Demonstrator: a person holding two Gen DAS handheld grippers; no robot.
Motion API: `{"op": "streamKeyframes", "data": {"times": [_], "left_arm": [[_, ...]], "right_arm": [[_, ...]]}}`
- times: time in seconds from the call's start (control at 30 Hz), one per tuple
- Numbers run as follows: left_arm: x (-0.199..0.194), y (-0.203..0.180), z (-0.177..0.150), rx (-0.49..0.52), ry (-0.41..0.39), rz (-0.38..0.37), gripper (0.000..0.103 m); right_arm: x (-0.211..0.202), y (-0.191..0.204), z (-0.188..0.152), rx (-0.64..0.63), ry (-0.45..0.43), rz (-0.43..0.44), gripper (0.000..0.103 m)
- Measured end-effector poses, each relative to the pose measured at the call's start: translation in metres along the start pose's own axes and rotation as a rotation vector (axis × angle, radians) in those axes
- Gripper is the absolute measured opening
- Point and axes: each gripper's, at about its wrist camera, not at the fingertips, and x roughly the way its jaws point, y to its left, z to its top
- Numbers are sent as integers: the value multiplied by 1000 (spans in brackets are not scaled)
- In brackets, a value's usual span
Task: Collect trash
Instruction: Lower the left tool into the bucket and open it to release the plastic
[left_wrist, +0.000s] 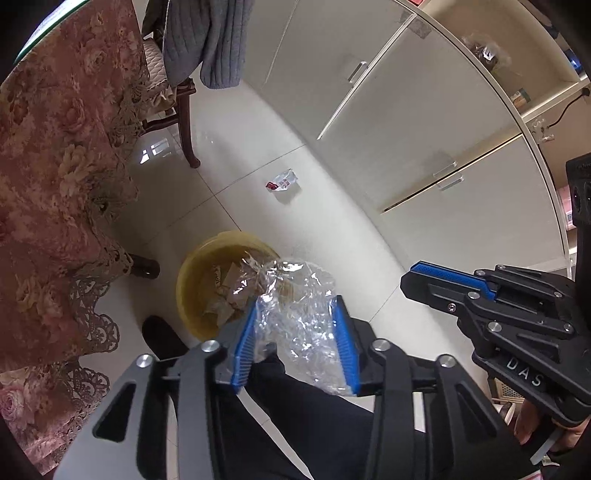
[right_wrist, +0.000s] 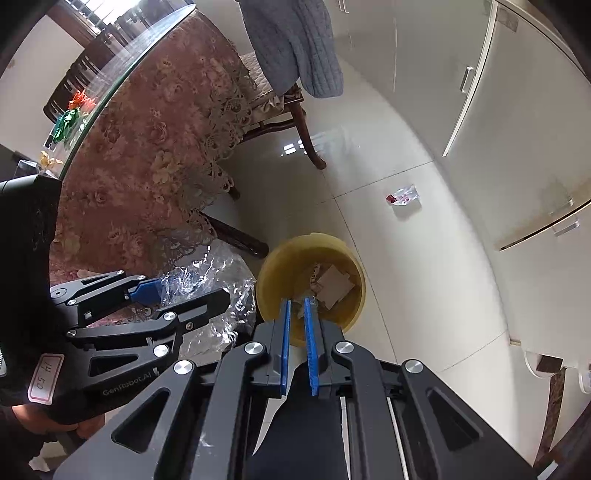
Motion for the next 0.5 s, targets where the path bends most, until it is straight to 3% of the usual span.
{"op": "streamKeyframes", "data": {"times": [0.13,0.33,0.5], "left_arm": [[-1,-1,2,3,-1,0,46],[-6,-4,6,17,-24,11,62],[-9,-5,10,23,-30,9,63]], "right_arm": [[-1,-2,2,2,-4,1,9],[-1,-4,2,9,-5,3,9],[-1,-3,3,9,-5,5,9]]}}
